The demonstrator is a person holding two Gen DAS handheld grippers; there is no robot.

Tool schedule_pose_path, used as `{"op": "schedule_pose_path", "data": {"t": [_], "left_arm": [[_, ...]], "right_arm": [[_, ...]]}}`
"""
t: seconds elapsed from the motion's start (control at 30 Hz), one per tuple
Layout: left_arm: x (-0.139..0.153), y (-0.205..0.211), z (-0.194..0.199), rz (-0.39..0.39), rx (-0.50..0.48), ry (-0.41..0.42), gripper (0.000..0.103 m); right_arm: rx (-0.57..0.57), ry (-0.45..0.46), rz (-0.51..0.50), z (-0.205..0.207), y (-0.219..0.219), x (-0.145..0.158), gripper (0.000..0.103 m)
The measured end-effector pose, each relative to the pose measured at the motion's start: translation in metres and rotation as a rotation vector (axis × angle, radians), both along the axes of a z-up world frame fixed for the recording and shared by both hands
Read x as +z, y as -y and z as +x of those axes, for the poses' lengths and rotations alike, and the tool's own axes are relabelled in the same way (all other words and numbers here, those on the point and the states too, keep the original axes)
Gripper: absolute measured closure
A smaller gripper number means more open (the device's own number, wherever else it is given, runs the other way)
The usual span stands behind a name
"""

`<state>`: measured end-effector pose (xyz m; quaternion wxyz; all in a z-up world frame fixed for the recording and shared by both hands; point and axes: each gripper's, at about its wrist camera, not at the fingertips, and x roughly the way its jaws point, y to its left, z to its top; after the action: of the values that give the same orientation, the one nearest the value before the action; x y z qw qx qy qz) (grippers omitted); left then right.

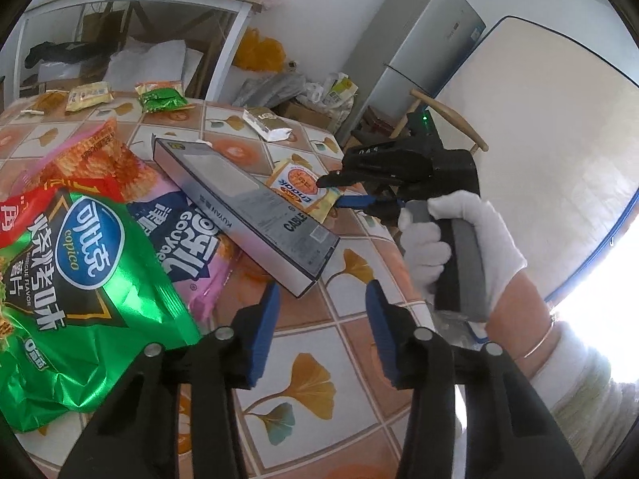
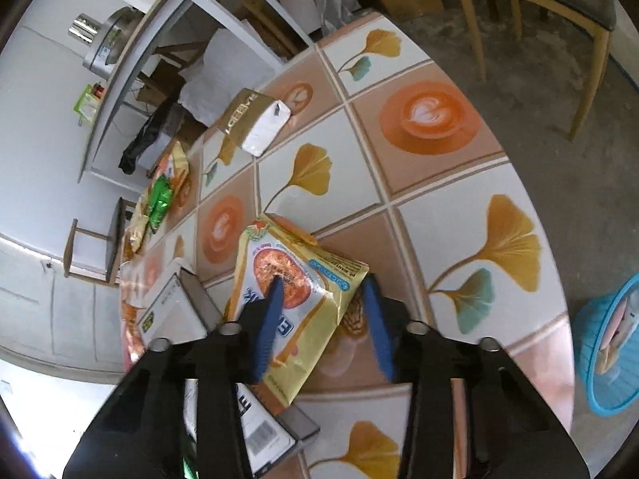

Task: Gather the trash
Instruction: 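Grasp the yellow Enaak snack bag with the right tool while the left tool grasps the grey CABLE box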

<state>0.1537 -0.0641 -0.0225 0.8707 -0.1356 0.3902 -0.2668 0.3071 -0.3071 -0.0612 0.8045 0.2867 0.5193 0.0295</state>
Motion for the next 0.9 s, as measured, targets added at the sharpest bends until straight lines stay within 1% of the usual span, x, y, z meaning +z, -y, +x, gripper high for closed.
{"op": "schedule_pose_path", "data": {"t": [0.03,0.07,0.13,0.3,0.47,0.6,0.7,0.77,0.83,0.9], "left_arm": [[-0.001,-0.001,0.001,-0.002,0.005,-0.004,0.062],[0.000,-0.001,0.000,-0.004,0.008,-0.006,0.062],[-0.001,-0.001,0.000,-0.002,0.014,-0.014,0.064],[-0.001,0.003,0.002,0.002,0.022,-0.024,0.064],[0.003,0.010,0.006,0.022,0.024,-0.023,0.064],[0.005,0.013,0.013,0.025,0.032,-0.042,0.064],[0.001,0.016,0.026,0.019,0.027,-0.086,0.063],[-0.001,0.017,0.035,0.026,0.038,-0.110,0.063],[-0.005,0.018,0.044,0.038,0.056,-0.135,0.063],[-0.008,0.018,0.053,0.050,0.083,-0.156,0.063]], "right_arm": [[-0.007,-0.001,0.005,0.000,0.001,-0.001,0.084],[-0.015,-0.005,0.014,0.000,0.001,-0.003,0.089],[-0.024,0.008,0.031,0.001,0.004,-0.006,0.092],[-0.053,0.026,0.028,0.000,0.014,-0.005,0.097],[-0.105,0.041,0.098,-0.012,0.037,-0.004,0.099],[-0.137,0.078,0.205,-0.028,0.061,0.000,0.100],[-0.145,0.089,0.336,-0.037,0.074,-0.005,0.100],[-0.116,0.068,0.441,-0.040,0.074,-0.015,0.100],[-0.071,0.043,0.478,-0.039,0.066,-0.023,0.100],[-0.018,0.022,0.464,-0.039,0.054,-0.027,0.100]]}}
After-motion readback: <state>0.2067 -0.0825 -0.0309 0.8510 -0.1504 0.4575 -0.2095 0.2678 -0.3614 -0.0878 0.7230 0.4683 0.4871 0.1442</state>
